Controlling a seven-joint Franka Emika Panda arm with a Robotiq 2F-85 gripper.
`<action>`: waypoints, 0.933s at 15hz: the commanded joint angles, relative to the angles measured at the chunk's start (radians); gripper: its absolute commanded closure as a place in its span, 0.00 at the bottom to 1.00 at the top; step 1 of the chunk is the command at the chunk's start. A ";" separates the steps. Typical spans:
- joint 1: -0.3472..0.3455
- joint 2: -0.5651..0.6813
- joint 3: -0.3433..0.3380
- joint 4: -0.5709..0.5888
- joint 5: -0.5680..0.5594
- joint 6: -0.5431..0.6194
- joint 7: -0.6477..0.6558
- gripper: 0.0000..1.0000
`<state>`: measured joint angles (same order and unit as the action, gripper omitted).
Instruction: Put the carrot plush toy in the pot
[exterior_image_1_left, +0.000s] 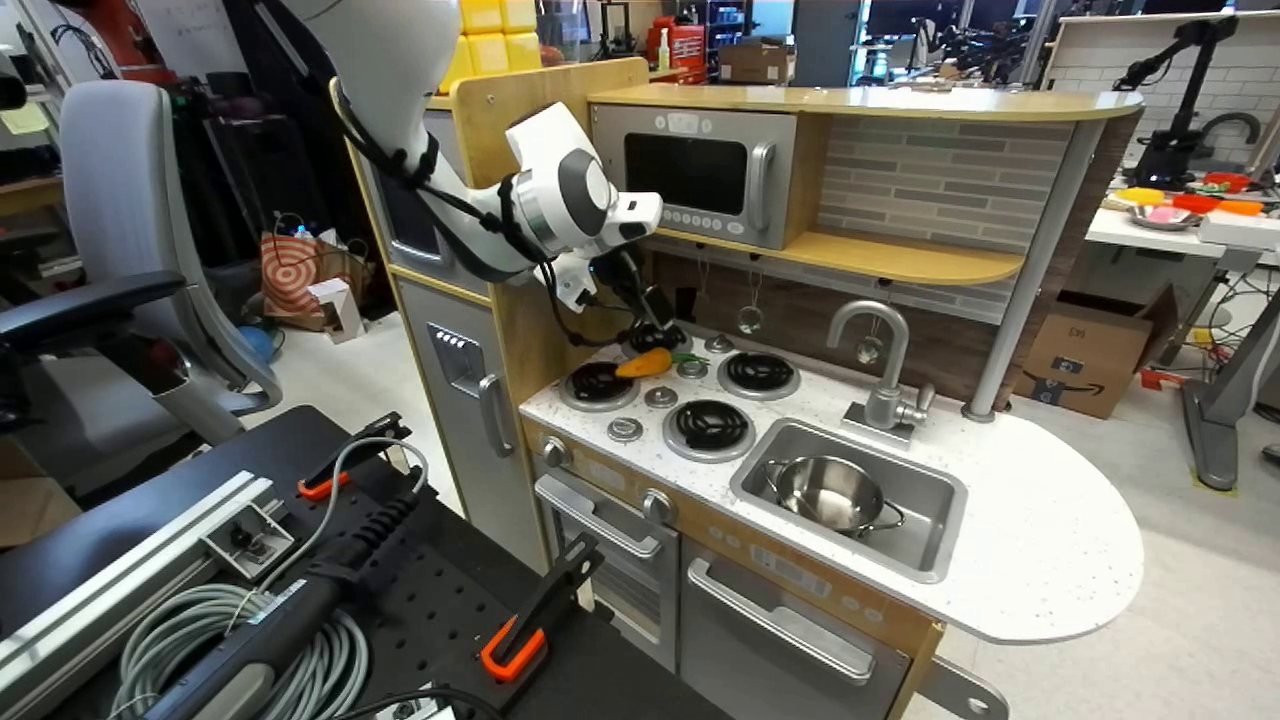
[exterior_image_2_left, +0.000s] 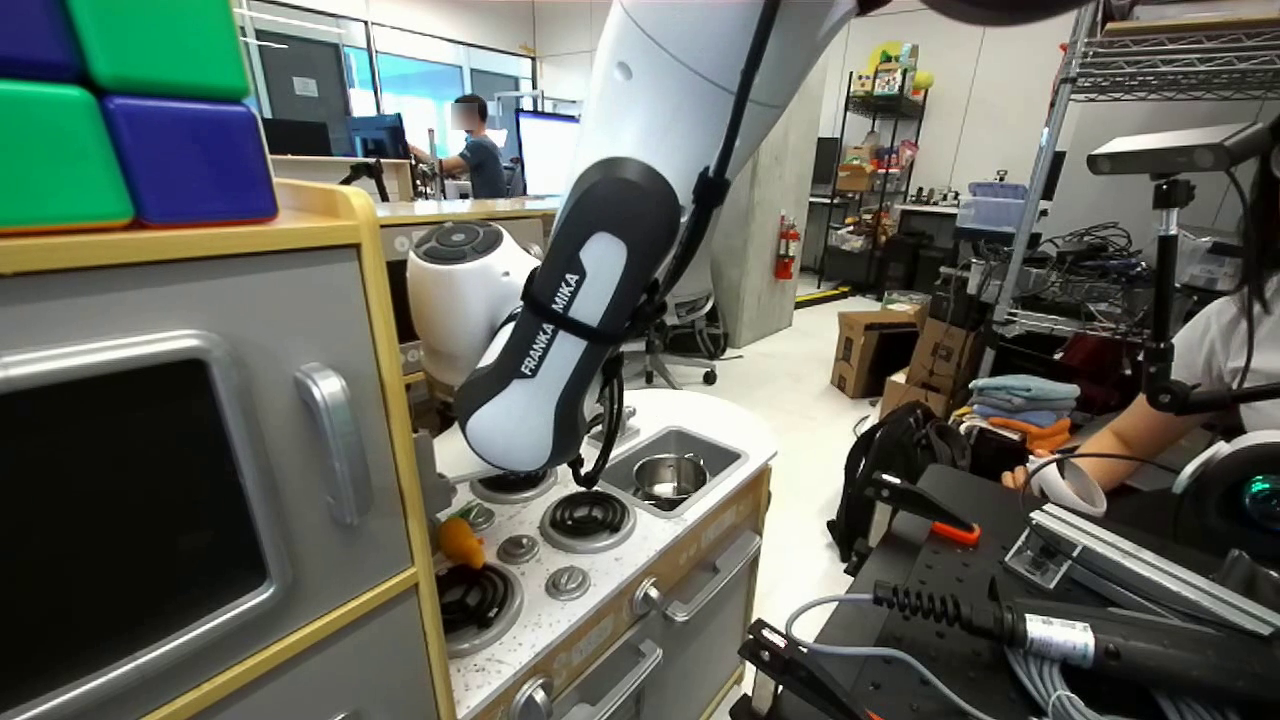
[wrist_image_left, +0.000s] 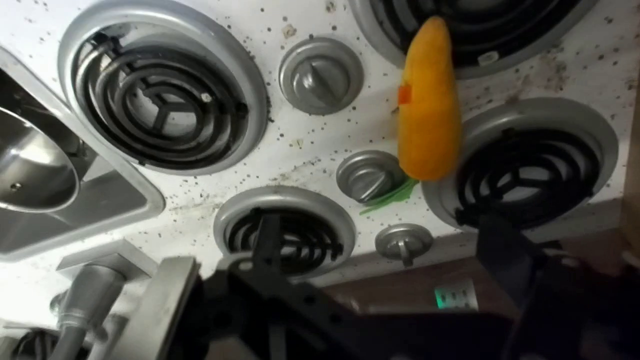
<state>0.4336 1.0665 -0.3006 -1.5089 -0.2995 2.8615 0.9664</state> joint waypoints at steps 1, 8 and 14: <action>-0.029 0.099 0.028 0.153 0.081 -0.027 -0.068 0.00; -0.003 0.068 -0.002 0.082 0.097 -0.015 -0.078 0.00; -0.042 0.067 0.032 0.076 0.110 -0.079 -0.147 0.00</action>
<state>0.4124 1.1294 -0.2857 -1.4441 -0.2258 2.8302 0.8840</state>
